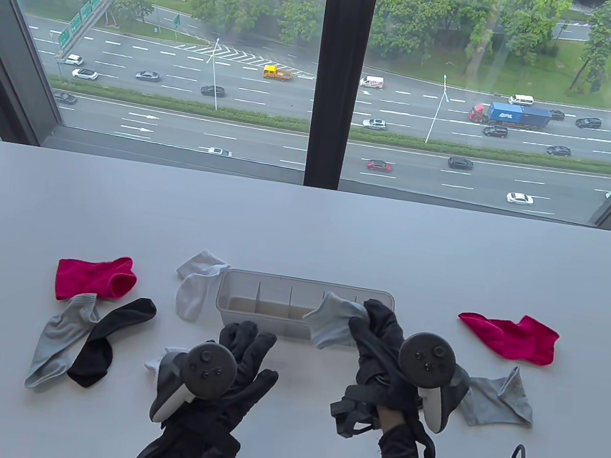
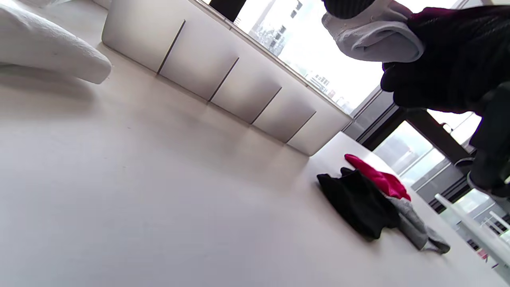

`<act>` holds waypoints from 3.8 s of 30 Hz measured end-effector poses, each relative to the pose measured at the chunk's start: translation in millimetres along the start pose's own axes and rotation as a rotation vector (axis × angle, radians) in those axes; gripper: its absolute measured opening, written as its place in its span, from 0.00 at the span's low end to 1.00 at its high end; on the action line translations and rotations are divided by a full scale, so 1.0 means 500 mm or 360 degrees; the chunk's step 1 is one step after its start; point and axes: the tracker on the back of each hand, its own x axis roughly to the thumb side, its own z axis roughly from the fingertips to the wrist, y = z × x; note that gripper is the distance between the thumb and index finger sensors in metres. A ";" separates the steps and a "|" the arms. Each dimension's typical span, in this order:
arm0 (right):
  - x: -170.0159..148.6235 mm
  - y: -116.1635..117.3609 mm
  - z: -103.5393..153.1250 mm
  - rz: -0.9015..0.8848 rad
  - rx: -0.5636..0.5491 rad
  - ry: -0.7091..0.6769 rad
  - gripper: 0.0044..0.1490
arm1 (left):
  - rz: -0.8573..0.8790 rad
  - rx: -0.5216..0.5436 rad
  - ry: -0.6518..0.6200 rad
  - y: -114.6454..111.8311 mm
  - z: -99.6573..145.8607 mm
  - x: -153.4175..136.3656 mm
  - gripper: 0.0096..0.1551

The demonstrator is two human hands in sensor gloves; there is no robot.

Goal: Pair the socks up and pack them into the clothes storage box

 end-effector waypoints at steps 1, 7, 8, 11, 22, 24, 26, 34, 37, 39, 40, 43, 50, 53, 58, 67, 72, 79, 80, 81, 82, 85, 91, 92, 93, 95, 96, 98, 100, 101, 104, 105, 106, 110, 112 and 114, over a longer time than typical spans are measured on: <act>0.006 -0.004 -0.012 0.0136 -0.0069 0.0033 0.30 | -0.0120 -0.0061 0.0019 -0.006 -0.004 0.008 0.39; 0.016 0.049 -0.067 0.0780 -0.0226 0.0143 0.27 | -0.0303 -0.0154 0.0007 -0.032 -0.007 0.032 0.39; 0.014 0.058 -0.070 0.0837 -0.0231 0.0142 0.27 | -0.0300 -0.0156 0.0007 -0.032 -0.007 0.032 0.39; 0.001 0.100 -0.079 0.0946 -0.0179 0.0159 0.25 | -0.0265 -0.0164 0.0005 -0.030 -0.009 0.029 0.39; -0.022 0.042 -0.034 0.1105 -0.0008 0.0168 0.42 | -0.0161 -0.0169 0.0005 -0.022 -0.005 0.011 0.40; -0.051 0.049 -0.019 0.1189 0.0201 0.0293 0.49 | -0.0158 -0.0166 -0.0003 -0.021 -0.005 0.012 0.40; -0.091 0.075 -0.003 0.1211 0.0465 0.0468 0.53 | -0.0160 -0.0164 -0.0017 -0.022 -0.005 0.013 0.40; -0.140 0.136 0.024 0.1429 0.0637 0.0223 0.27 | -0.0126 -0.0101 0.0039 -0.022 -0.005 0.006 0.40; -0.122 0.134 0.032 0.1130 0.0673 0.0169 0.26 | -0.0041 -0.0064 0.0001 -0.022 -0.005 0.001 0.41; -0.077 0.131 0.044 0.0904 0.0613 0.0001 0.26 | 0.0116 -0.0103 0.0015 -0.025 -0.007 -0.008 0.43; -0.045 0.133 0.055 0.0762 0.0601 -0.0116 0.26 | 0.0265 -0.0137 0.0017 -0.029 -0.009 -0.017 0.44; 0.040 0.154 0.101 0.0338 0.0675 -0.0393 0.26 | 0.0871 -0.0254 -0.0006 -0.044 -0.011 -0.044 0.49; 0.091 0.167 0.146 -0.0113 0.0859 -0.0596 0.27 | 0.1624 0.0073 -0.0121 -0.031 -0.013 -0.078 0.39; 0.065 0.139 0.131 -0.0085 0.0561 -0.0515 0.36 | 0.1494 0.0215 -0.0168 -0.017 -0.009 -0.070 0.30; 0.004 0.165 0.100 -0.0498 0.1257 -0.0440 0.64 | 0.1549 0.0175 -0.0350 -0.006 -0.004 -0.046 0.28; -0.016 0.105 0.084 -0.0567 0.0517 -0.0156 0.25 | 0.0696 0.0374 0.0105 0.017 0.011 -0.071 0.23; -0.036 0.072 0.071 -0.0657 0.0406 -0.0141 0.25 | 0.0493 0.0420 0.0281 0.021 0.015 -0.083 0.24; 0.024 0.081 0.087 -0.0616 0.0775 -0.0444 0.25 | 0.0756 0.0302 -0.0365 0.036 0.019 -0.013 0.51; 0.035 0.082 0.091 -0.0596 0.0824 -0.0486 0.25 | 0.0772 0.0290 -0.0406 0.037 0.020 -0.002 0.50; 0.047 0.081 0.096 -0.0585 0.0901 -0.0528 0.25 | 0.0779 0.0326 -0.0409 0.039 0.021 0.007 0.47; 0.052 0.079 0.098 -0.0581 0.0940 -0.0552 0.25 | 0.0784 0.0373 -0.0389 0.041 0.022 0.010 0.38; 0.055 0.068 0.099 -0.0496 0.0957 -0.0526 0.26 | 0.0829 0.0273 -0.0392 0.040 0.015 0.008 0.23; -0.003 0.161 0.092 0.0303 0.0897 -0.0319 0.36 | 0.0332 -0.0135 0.0048 -0.031 -0.023 -0.010 0.37; -0.013 0.187 0.102 0.0499 0.0900 -0.0278 0.41 | 0.0082 -0.0164 0.0154 -0.041 -0.026 -0.012 0.40; -0.011 0.200 0.109 0.0720 0.0982 -0.0294 0.42 | -0.0130 -0.0173 0.0212 -0.045 -0.028 -0.013 0.42; 0.010 0.208 0.123 0.0932 0.1149 -0.0440 0.42 | -0.0419 -0.0182 0.0297 -0.041 -0.026 -0.013 0.45; 0.017 0.210 0.128 0.0939 0.1161 -0.0481 0.41 | -0.0470 -0.0155 0.0315 -0.036 -0.023 -0.014 0.45; 0.028 0.229 0.144 0.0860 0.1345 -0.0485 0.40 | -0.0446 -0.0075 0.0357 -0.016 -0.016 -0.028 0.45; 0.012 0.253 0.151 0.0772 0.1618 -0.0305 0.41 | -0.0370 -0.0005 0.0433 0.010 -0.006 -0.049 0.45; 0.008 0.257 0.153 0.0761 0.1634 -0.0245 0.42 | -0.0348 0.0021 0.0473 0.021 -0.001 -0.059 0.45; -0.002 0.254 0.146 0.0811 0.1353 -0.0423 0.44 | -0.0396 0.0158 0.0780 0.066 0.016 -0.122 0.45; 0.000 0.243 0.142 0.0850 0.1237 -0.0454 0.44 | -0.0459 0.0157 0.0916 0.080 0.022 -0.156 0.45; 0.001 0.237 0.139 0.0855 0.1193 -0.0471 0.44 | -0.0490 0.0171 0.1004 0.088 0.026 -0.177 0.45; 0.002 0.221 0.132 0.0764 0.1092 -0.0444 0.45 | -0.0463 0.0213 0.1381 0.105 0.045 -0.274 0.45; 0.001 0.219 0.130 0.0771 0.1091 -0.0438 0.45 | -0.0367 0.0123 0.1516 0.095 0.055 -0.316 0.45; 0.001 0.216 0.129 0.0790 0.1065 -0.0441 0.45 | -0.0318 0.0050 0.1553 0.083 0.056 -0.337 0.46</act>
